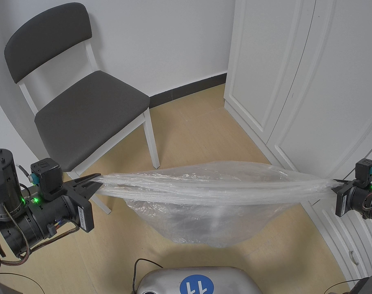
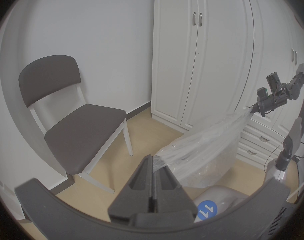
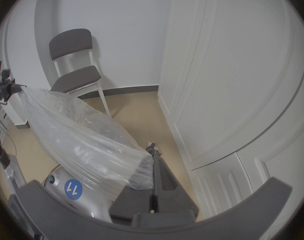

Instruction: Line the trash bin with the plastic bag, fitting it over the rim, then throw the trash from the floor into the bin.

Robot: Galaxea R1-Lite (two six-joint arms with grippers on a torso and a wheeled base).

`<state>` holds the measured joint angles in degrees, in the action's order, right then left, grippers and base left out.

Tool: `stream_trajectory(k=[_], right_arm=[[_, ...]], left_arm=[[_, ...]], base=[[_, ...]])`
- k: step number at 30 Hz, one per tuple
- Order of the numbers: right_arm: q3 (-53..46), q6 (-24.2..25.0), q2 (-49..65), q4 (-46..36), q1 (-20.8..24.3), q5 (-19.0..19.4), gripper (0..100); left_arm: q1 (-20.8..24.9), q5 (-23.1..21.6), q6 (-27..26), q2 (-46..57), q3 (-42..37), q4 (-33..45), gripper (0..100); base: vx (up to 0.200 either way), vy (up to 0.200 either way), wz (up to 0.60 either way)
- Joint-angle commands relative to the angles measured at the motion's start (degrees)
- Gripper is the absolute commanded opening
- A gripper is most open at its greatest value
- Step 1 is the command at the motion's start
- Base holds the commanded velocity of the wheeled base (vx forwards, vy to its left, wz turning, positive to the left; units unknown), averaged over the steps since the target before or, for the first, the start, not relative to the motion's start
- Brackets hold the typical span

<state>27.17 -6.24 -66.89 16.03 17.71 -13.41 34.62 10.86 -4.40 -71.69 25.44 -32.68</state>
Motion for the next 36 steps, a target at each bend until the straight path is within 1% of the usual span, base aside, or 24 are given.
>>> stream_trajectory(k=[1, 5, 8, 15, 23, 25, 28, 30, 31, 32, 36], right_arm=[[-0.72, -1.23, -0.17, -0.12, -0.13, -0.39, 0], [-1.42, -3.51, -0.17, -0.12, -1.01, -0.39, 0], [-1.68, -4.22, 0.01, -0.12, -1.80, -0.39, 0], [-2.65, -7.56, 0.27, -0.12, -4.09, -0.39, 0], [-2.56, -7.91, 0.27, 0.23, -4.09, -0.13, 0], [-2.39, -7.82, 0.27, 0.40, -3.91, 0.31, 0], [-2.21, -7.65, 0.18, 0.49, -3.12, 0.67, 0], [-2.21, -7.65, 0.18, 0.49, -3.12, 0.67, 0], [-2.21, -7.47, 0.18, 0.49, -2.24, 1.28, 0], [-2.30, -7.47, 0.36, 0.49, -1.63, 1.63, 0], [-2.30, -7.38, 1.15, 0.40, -1.45, 2.69, 0]], left_arm=[[-1.22, 0.21, -0.43, 0.33, -0.22, -0.01, 0], [-1.31, 0.21, -0.52, 0.33, -0.31, -0.01, 0], [-1.40, 0.21, -0.52, 0.15, -0.31, 0.08, 0], [-3.51, 0.21, -1.31, 0.33, -0.31, 0.08, 0], [-3.24, -0.49, -1.58, 0.06, -0.57, -0.10, 0], [-2.28, -0.58, -1.58, -0.47, -0.66, -0.89, 0], [0.89, -1.46, -0.87, -1.17, -0.39, -1.07, 0], [1.06, -1.63, -0.78, -1.26, -0.39, -1.07, 0], [2.73, -3.22, 0.36, -1.96, -0.57, -1.42, 0], [4.05, -3.74, 1.32, -2.05, -0.48, -1.42, 0], [6.07, -4.89, 3.08, -2.05, -0.57, -1.42, 0]], base=[[0.000, 0.000, 0.00], [0.000, 0.000, 0.00], [0.000, 0.000, 0.00], [0.000, 0.000, 0.00], [0.000, 0.000, 0.00], [0.000, 0.000, 0.00], [0.000, 0.000, 0.00], [0.000, 0.000, 0.00], [0.000, 0.000, 0.00], [0.000, 0.000, 0.00], [0.000, 0.000, 0.00]])
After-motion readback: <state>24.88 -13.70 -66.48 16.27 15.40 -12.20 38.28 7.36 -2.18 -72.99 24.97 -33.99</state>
